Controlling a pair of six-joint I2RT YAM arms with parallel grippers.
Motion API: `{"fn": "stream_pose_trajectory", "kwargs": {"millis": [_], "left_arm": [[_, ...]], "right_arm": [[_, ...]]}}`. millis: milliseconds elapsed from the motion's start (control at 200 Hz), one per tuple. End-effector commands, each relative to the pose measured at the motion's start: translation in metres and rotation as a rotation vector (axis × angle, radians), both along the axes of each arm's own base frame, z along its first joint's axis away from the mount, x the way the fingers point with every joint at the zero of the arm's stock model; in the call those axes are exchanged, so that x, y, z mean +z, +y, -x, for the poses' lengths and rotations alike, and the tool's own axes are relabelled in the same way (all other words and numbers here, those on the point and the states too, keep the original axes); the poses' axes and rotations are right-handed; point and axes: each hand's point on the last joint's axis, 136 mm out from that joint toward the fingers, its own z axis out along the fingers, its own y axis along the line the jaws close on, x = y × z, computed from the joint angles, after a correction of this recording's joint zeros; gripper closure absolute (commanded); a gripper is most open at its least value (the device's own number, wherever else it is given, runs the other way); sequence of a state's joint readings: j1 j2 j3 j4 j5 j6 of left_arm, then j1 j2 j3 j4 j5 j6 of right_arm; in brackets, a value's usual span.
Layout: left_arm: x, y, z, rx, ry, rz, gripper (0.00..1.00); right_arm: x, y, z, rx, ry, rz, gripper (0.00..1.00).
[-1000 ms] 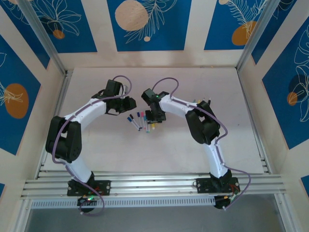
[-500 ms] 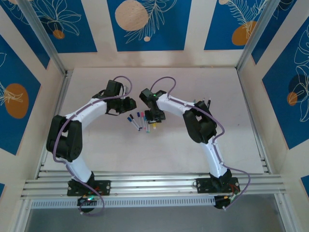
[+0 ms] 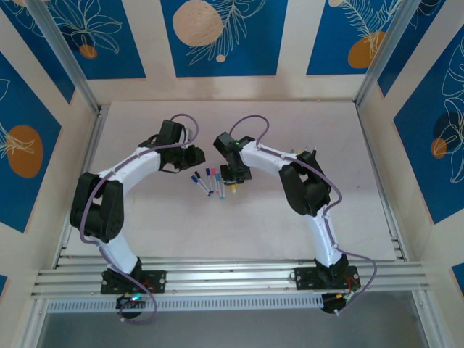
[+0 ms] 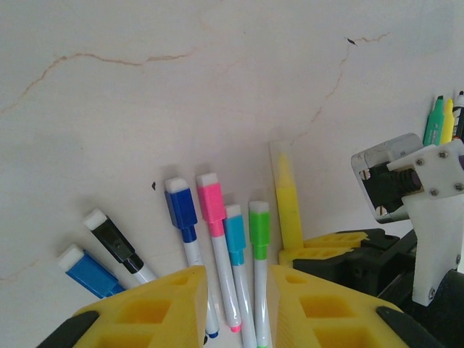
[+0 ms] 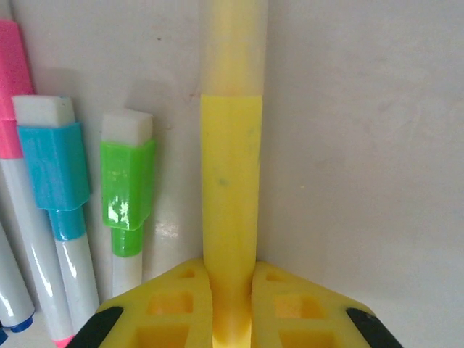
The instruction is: Open the pen caps
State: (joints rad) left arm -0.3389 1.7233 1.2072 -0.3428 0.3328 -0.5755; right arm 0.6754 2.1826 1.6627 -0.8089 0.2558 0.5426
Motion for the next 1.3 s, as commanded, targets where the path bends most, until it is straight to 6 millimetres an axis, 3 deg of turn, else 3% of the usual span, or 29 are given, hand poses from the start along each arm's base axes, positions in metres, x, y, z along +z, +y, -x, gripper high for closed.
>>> {"fn": "stream_pose_trajectory", "kwargs": {"millis": [0, 105, 345, 570, 785, 1296], "left_arm": [[0.006, -0.006, -0.005, -0.003, -0.006, 0.026, 0.72], [0.007, -0.009, -0.006, -0.005, -0.001, 0.029, 0.7], [0.015, -0.019, -0.008, -0.022, -0.021, 0.067, 0.64], [0.025, -0.031, -0.011, -0.029, -0.034, 0.155, 0.57], [0.035, -0.041, -0.016, -0.025, -0.044, 0.241, 0.49], [0.04, -0.056, -0.023, -0.043, -0.03, 0.293, 0.52]], "right_arm": [[-0.033, -0.087, 0.005, -0.054, 0.057, 0.291, 1.0], [-0.008, -0.072, -0.002, -0.034, 0.004, 0.188, 1.0], [0.06, -0.006, 0.006, 0.029, -0.044, -0.247, 1.0], [0.105, 0.026, 0.014, 0.112, -0.085, -0.467, 1.0], [0.119, 0.04, 0.017, 0.156, -0.084, -0.535, 1.0], [0.13, 0.07, 0.024, 0.239, -0.073, -0.564, 1.0]]}}
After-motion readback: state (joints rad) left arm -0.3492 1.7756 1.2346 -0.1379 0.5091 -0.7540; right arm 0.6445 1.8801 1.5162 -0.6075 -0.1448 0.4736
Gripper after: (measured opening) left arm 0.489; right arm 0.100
